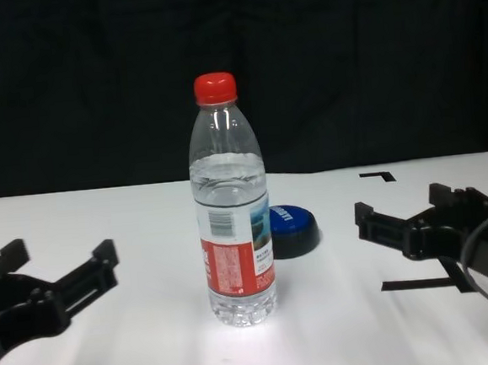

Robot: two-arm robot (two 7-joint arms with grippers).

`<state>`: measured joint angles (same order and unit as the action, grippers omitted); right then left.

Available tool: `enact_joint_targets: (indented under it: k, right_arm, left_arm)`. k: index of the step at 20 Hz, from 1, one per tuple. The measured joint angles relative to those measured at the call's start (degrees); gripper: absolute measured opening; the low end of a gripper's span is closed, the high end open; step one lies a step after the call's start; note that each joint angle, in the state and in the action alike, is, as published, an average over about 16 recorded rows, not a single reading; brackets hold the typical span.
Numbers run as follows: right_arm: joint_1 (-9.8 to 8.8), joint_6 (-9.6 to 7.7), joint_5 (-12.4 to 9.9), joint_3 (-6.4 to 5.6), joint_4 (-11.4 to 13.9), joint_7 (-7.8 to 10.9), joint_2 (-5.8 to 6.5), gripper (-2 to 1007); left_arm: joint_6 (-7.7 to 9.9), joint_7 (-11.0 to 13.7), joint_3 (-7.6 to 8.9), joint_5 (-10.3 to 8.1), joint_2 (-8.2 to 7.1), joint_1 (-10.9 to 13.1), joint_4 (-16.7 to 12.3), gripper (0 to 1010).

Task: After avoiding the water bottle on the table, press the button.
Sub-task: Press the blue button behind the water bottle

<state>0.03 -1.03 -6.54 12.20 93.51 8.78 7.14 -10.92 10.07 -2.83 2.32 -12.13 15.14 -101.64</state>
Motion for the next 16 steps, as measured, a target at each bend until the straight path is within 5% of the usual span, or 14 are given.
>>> enact_joint_targets:
  k: [16]
  right_arm:
    - [0.0, 0.0, 0.0, 0.0, 0.0, 0.0, 0.0, 1003]
  left_arm:
    - [1.46, 0.91, -4.02, -0.38, -1.01, -3.24, 1.88, 1003]
